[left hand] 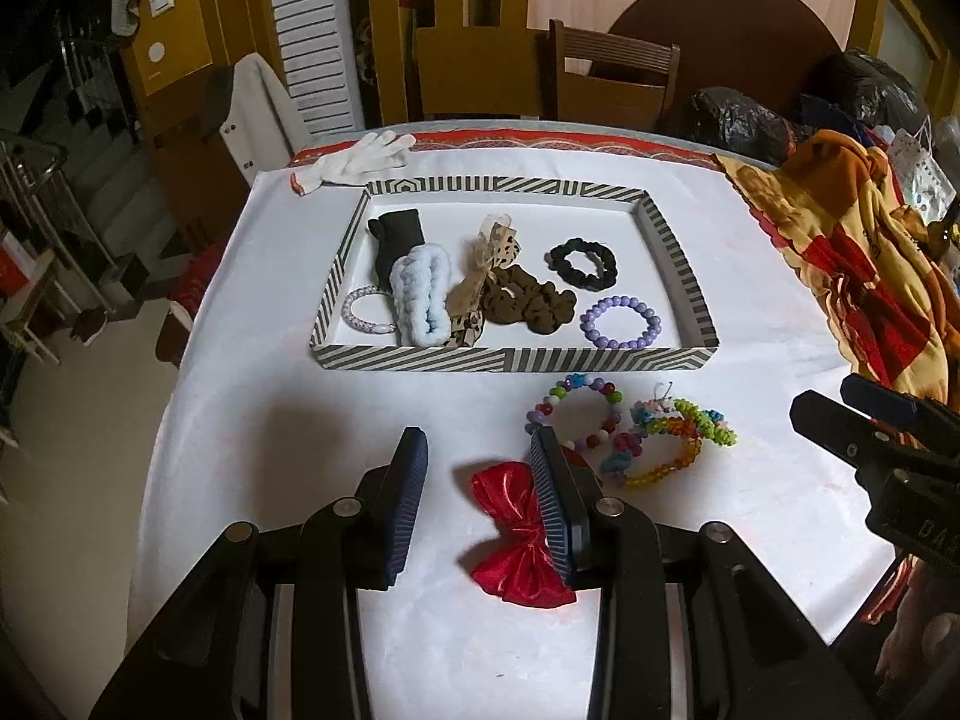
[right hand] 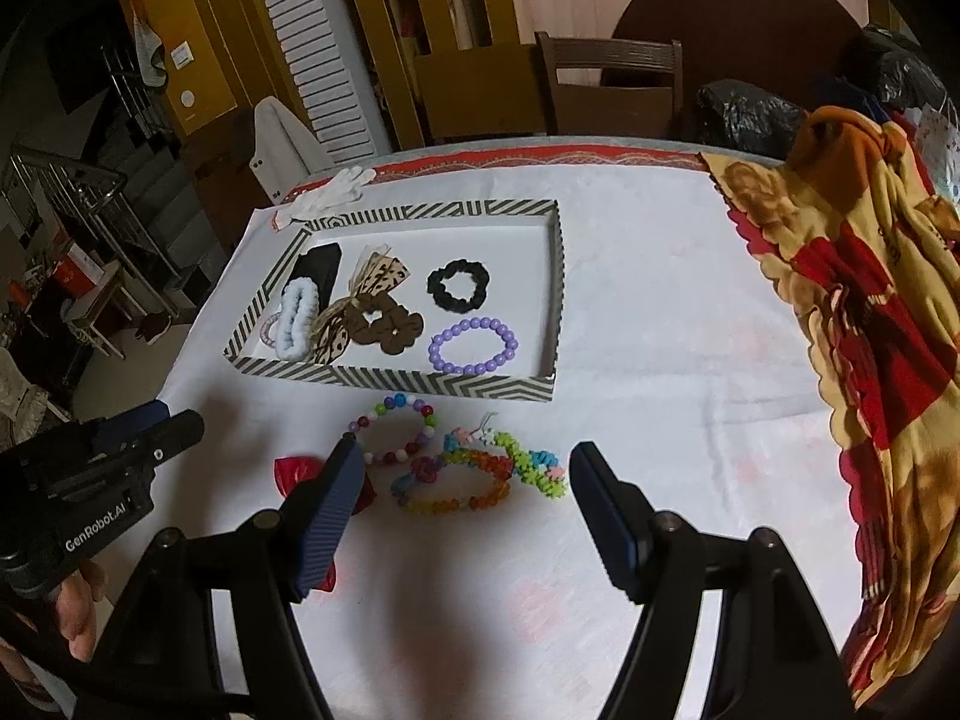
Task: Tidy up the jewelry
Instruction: 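Withdraw both grippers over the red satin bow and remaining bracelets, then lower the left gripper onto the red satin bow and grasp its middle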
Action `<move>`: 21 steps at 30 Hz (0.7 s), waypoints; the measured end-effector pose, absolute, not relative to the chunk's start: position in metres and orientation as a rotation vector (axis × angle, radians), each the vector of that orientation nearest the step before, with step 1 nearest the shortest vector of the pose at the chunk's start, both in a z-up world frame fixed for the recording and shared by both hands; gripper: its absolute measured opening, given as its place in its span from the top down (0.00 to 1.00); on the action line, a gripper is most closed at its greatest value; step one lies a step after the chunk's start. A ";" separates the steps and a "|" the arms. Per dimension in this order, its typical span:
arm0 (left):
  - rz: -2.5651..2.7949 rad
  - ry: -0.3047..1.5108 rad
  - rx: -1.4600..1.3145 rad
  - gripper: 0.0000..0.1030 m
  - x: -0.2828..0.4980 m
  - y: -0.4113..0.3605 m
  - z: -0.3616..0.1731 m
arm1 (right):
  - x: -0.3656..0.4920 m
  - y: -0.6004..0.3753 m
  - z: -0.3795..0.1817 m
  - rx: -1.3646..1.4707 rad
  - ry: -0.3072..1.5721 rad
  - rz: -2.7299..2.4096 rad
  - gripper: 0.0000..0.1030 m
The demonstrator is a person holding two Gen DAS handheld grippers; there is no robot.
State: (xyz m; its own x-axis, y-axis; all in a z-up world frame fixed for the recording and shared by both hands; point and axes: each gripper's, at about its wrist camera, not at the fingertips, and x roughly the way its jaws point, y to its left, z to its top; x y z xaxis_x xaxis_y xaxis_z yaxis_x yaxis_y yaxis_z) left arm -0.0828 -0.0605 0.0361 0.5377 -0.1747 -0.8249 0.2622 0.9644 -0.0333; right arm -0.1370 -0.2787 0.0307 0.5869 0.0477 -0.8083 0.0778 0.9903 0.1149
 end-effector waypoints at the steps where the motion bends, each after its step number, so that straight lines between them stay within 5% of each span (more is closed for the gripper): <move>1: -0.263 0.972 0.096 0.74 -0.083 -0.061 0.035 | -0.136 -0.279 0.031 0.142 0.946 -0.015 0.28; 21: -0.282 1.046 0.094 0.74 -0.085 -0.068 0.015 | -0.137 -0.279 0.014 0.136 0.990 0.001 0.28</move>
